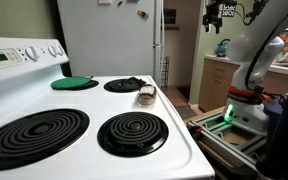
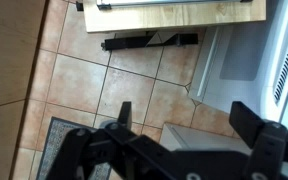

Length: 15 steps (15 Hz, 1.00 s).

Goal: Set the ketchup bottle upright on the stove

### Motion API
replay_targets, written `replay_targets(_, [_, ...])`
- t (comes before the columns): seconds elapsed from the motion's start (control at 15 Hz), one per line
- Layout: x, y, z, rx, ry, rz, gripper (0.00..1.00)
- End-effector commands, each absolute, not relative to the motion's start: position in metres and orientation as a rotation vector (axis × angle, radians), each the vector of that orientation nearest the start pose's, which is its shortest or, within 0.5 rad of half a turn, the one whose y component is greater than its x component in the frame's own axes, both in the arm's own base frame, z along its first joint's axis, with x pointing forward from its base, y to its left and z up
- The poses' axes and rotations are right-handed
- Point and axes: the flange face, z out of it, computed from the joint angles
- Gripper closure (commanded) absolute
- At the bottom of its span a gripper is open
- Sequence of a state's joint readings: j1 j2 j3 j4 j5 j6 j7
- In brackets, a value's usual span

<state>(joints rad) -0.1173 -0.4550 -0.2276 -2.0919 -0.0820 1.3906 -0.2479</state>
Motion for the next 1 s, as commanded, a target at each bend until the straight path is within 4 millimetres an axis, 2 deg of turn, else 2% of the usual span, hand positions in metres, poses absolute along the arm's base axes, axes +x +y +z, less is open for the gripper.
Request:
replay_targets(0.0, [0.355,-0.155,0.580,-3.029,0.100,0.369,0.00])
replay_targets(0.6, [0.355,-0.155,0.580,-3.029,0.100,0.369,0.00])
replay_targets(0.73, [0.356,-0.135,0.578,-3.026,0.057,0.365,0.00])
replay_targets(0.93, [0.349,-0.092,0.574,-2.974,0.045,0.419,0.00])
